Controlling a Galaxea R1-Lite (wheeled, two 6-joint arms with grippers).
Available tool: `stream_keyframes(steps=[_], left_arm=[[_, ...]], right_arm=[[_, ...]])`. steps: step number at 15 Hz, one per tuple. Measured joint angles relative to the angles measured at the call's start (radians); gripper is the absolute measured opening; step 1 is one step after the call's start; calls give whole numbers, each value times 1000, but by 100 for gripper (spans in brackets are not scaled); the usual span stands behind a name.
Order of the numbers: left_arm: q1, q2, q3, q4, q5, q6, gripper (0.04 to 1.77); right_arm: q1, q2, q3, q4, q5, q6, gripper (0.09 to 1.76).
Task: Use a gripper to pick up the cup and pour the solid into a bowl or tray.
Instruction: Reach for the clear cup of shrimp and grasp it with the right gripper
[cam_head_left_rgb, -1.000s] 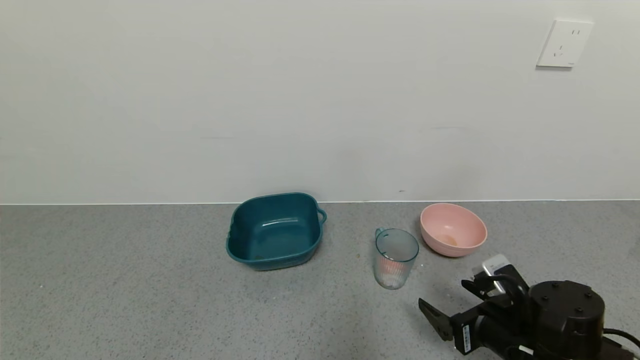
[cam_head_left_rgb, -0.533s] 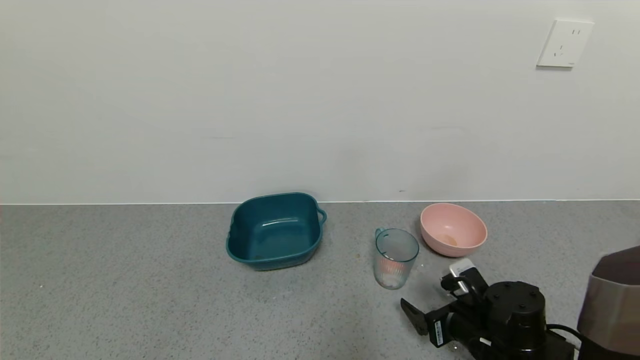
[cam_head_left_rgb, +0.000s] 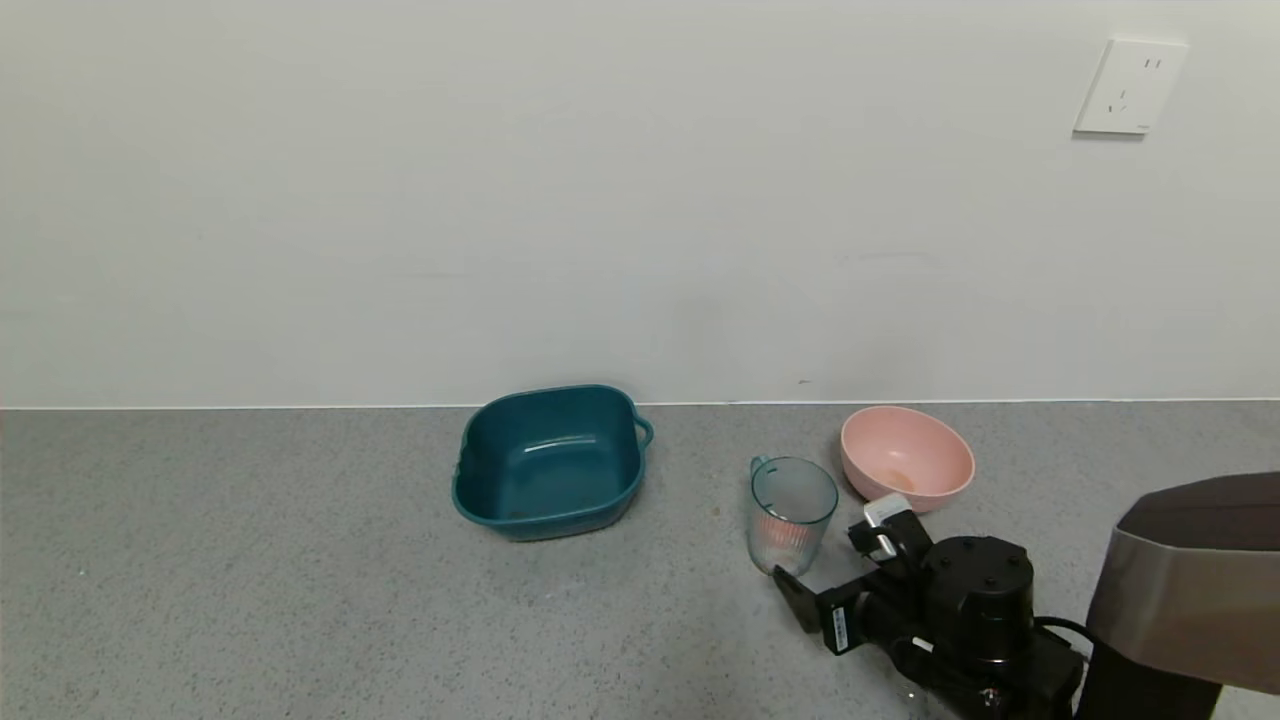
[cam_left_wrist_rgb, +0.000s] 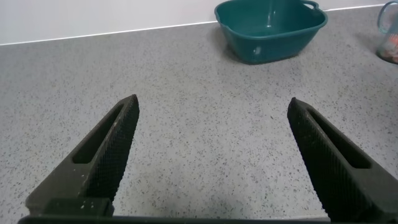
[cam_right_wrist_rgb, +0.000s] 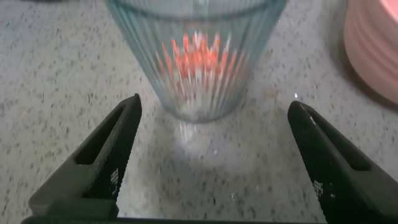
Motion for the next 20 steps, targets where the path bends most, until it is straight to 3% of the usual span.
stream_keyframes(steps=[13, 20], left_arm=[[0, 0, 0, 0, 0, 0, 172], [0, 0, 0, 0, 0, 0, 172]], right_arm=[[-4, 38, -232, 185, 0, -36, 171], [-15, 47, -257, 193, 0, -59, 171]])
